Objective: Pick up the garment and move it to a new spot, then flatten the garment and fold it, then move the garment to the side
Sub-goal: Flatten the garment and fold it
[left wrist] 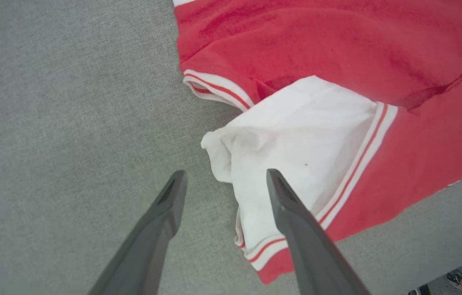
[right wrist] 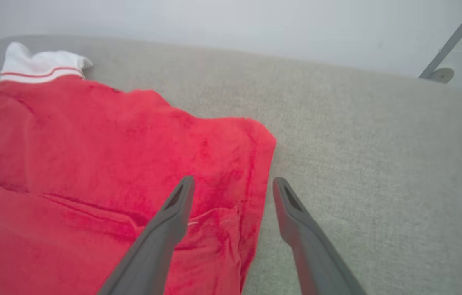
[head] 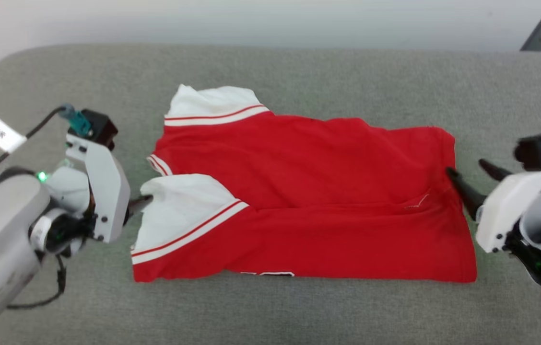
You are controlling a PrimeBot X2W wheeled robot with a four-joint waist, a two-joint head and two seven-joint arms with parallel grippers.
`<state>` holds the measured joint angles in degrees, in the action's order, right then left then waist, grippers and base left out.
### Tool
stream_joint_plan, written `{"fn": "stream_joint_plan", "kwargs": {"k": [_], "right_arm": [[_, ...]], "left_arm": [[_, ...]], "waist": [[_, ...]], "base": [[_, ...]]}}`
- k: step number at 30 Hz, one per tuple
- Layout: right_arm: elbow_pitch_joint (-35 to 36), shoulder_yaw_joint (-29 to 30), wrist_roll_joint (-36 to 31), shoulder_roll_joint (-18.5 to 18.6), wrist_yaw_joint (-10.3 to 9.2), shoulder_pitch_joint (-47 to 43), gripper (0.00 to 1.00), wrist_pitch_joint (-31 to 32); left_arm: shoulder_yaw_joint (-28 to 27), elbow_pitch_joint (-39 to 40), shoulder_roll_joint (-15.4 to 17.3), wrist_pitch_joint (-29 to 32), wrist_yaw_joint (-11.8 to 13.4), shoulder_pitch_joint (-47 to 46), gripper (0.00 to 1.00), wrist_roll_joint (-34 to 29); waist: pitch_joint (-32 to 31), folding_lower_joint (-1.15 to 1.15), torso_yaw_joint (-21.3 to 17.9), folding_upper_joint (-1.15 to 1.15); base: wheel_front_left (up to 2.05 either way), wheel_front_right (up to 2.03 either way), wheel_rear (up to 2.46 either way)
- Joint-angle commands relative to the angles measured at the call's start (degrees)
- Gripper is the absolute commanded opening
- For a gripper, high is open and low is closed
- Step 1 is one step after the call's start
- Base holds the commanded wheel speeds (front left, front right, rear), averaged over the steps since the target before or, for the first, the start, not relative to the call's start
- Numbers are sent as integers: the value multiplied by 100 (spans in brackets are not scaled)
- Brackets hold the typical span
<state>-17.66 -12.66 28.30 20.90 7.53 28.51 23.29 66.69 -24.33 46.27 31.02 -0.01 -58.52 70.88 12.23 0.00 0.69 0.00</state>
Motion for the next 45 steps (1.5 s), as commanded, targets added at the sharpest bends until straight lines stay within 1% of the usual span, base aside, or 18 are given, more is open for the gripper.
{"fn": "stream_joint_plan", "kwargs": {"k": [1, 5, 9, 12, 15, 18, 23, 29, 30, 33, 36, 38, 39, 40, 41, 42, 43, 45], "right_arm": [[109, 132, -112, -38, -9, -158, 100, -188], [539, 622, -429, -200, -9, -584, 100, -686], [1006, 1081, -735, -433, -9, -997, 100, -1003], [1402, 1319, -1002, -652, -9, -1243, 100, -1203], [1790, 1490, -1262, -881, -9, -1464, 100, -1350], [2079, 1611, -1403, -1095, -9, -1650, 100, -1440], [2403, 1735, -1525, -1342, -9, -1911, 100, -1462], [2510, 1802, -1443, -1445, -9, -2100, 100, -1401], [2512, 1808, -1418, -1449, -9, -2104, 100, -1397], [2487, 1800, -1364, -1448, -9, -2129, 100, -1300], [2507, 1797, -1355, -1486, -9, -2204, 100, -1156], [2509, 1772, -1318, -1490, -9, -2215, 100, -1005], [2525, 1765, -1307, -1482, -9, -2205, 100, -944], [2529, 1766, -1296, -1482, -9, -2214, 100, -854], [2505, 1749, -1262, -1485, -9, -2247, 100, -716], [2495, 1708, -1228, -1456, -9, -2274, 100, -568], [2495, 1708, -1228, -1456, -9, -2274, 100, -568], [2441, 1683, -1115, -1421, -9, -2311, 100, -176]], "left_arm": [[-25, 173, 100, 68, 137, 135, 100, 95], [-55, 986, 450, 388, 548, 441, 100, 449], [-74, 1625, 747, 617, 966, 720, 100, 744], [-36, 1859, 852, 704, 1209, 865, 100, 844], [-38, 1879, 853, 651, 1326, 985, 100, 927], [-54, 1693, 749, 592, 1340, 1163, 100, 1088], [-75, 1246, 577, 491, 1246, 1348, 100, 1282], [-139, 605, 299, 262, 985, 1516, 100, 1415], [-130, 508, 246, 229, 908, 1532, 100, 1411], [-130, 141, 75, 206, 749, 1606, 100, 1502], [-85, -186, -105, 264, 642, 1695, 100, 1578], [-81, -353, -207, 182, 532, 1686, 100, 1540], [-91, -441, -262, 186, 485, 1704, 84, 1581], [-49, -478, -304, 227, 382, 1707, 24, 1562], [-15, -523, -336, 236, 297, 1681, 0, 1510], [2, -570, -360, 259, 228, 1673, 0, 1511], [2, -570, -360, 259, 228, 1673, 0, 1511], [6, -640, -415, 293, 141, 1639, 0, 1515]], "waist": [[-171, 0, 107, 0], [-301, 0, 139, 0], [-355, 0, 147, 0], [-360, 0, 100, 0], [-361, 0, 25, 0], [-361, 0, -60, 0], [-345, 0, -213, 0], [-290, 0, -339, 0], [-286, 0, -351, 0], [-270, 0, -386, 0], [-262, 0, -400, 0], [-254, 0, -401, 0], [-252, 0, -400, 0], [-246, 0, -394, 0], [-240, 0, -384, 0], [-231, 0, -373, 0], [-231, 0, -373, 0], [-209, 0, -345, 0]], "base": [[0, 0, 0], [0, 0, 0], [0, 0, 0], [0, 0, 0], [0, 0, 0], [0, 0, 0], [0, 0, 0], [0, 0, 0], [0, 0, 0], [0, 0, 0], [0, 0, 0], [0, 0, 0], [0, 0, 0], [0, 0, 0], [0, 0, 0], [0, 0, 0], [0, 0, 0], [0, 0, 0]]}}
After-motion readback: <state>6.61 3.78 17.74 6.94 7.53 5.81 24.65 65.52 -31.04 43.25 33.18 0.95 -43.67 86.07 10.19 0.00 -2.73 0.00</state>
